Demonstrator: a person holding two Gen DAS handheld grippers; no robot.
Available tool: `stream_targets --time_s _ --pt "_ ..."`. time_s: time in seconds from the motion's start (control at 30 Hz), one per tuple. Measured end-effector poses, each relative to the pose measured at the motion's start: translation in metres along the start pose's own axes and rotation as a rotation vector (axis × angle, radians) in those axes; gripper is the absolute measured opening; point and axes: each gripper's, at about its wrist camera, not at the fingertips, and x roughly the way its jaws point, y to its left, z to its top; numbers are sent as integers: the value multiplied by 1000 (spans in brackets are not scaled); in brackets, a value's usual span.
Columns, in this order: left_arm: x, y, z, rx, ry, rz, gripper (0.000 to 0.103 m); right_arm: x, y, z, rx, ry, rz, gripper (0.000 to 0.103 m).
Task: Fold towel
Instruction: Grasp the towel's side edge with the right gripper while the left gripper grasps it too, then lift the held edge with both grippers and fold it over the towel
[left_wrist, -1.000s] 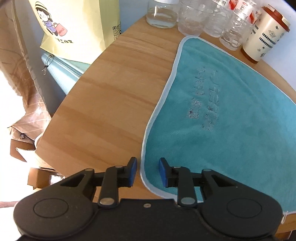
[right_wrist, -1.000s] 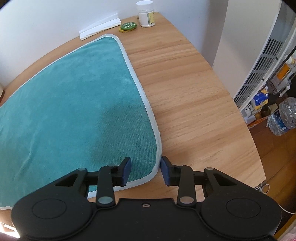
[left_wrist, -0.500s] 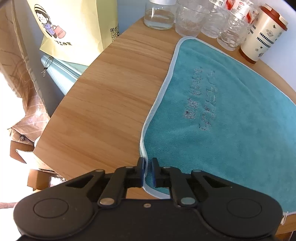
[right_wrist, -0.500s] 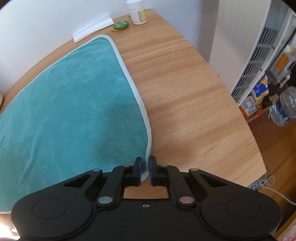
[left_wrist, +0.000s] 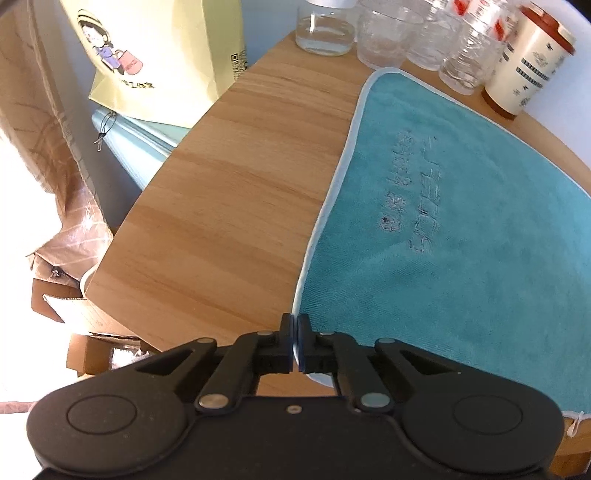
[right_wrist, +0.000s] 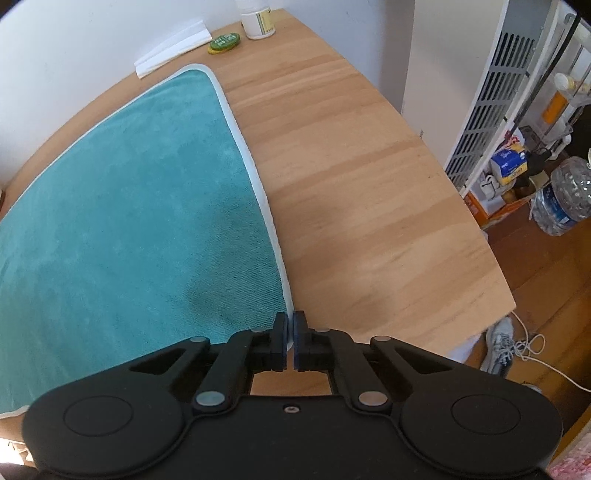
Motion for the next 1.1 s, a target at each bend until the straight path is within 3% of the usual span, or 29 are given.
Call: stream_targets --time_s 0.17,0.57,0.77,0.9,1.1 --pt "-6 1 0 6 -9 -9 2 -2 -1 -1 -7 11 -5 2" --pt "-19 14 -16 -30 74 -42 2 -29 -16 -18 13 82 -43 2" --pt "-30 7 18 -20 48 -49 2 -51 -9 16 80 16 46 2" --pt "-30 4 48 -106 19 -99 2 -55 5 50 113 -34 120 2" --pt "-32 -11 96 -156 -56 -151 2 -46 23 95 132 -93 174 2"
